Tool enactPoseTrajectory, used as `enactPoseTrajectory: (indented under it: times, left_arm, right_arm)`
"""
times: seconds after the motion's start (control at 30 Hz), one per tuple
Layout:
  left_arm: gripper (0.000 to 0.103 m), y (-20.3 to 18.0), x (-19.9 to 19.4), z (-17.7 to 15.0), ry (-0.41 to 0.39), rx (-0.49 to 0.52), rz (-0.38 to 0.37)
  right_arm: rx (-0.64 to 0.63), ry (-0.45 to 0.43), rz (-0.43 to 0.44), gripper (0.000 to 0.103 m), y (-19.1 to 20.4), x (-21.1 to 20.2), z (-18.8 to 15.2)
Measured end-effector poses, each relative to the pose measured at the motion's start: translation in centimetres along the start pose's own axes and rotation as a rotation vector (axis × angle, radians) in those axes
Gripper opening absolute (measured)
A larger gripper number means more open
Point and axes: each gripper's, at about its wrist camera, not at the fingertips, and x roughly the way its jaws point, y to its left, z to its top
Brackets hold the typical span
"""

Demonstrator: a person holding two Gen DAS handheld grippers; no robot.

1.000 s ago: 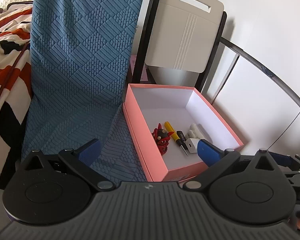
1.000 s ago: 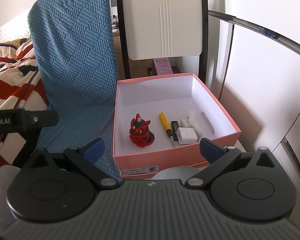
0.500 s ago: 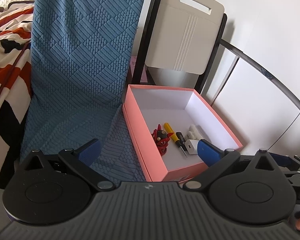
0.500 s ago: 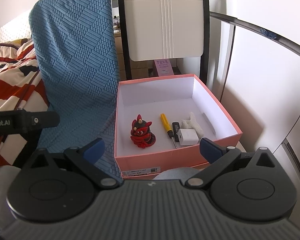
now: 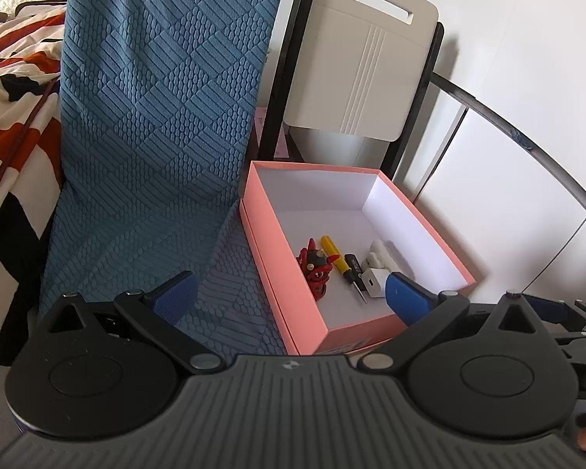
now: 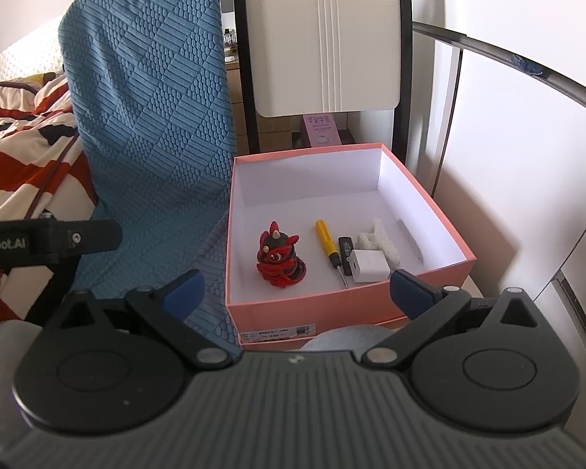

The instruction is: Organize rigid objects

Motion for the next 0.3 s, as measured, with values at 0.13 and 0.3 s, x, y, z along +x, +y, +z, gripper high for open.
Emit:
enactPoseTrajectory:
  times: [0.13, 0.3]
  left_arm:
    - [0.103, 0.08, -0.04, -0.14, 0.002, -0.001, 0.005]
    - [0.103, 0.02, -0.08, -0.28, -0.004, 0.003, -0.002]
  right_arm:
    - [0.003, 0.002, 0.002, 0.103, -0.05, 0.01, -0.01]
    - [0.003, 0.005, 0.005, 0.103, -0.10, 0.11, 0.01]
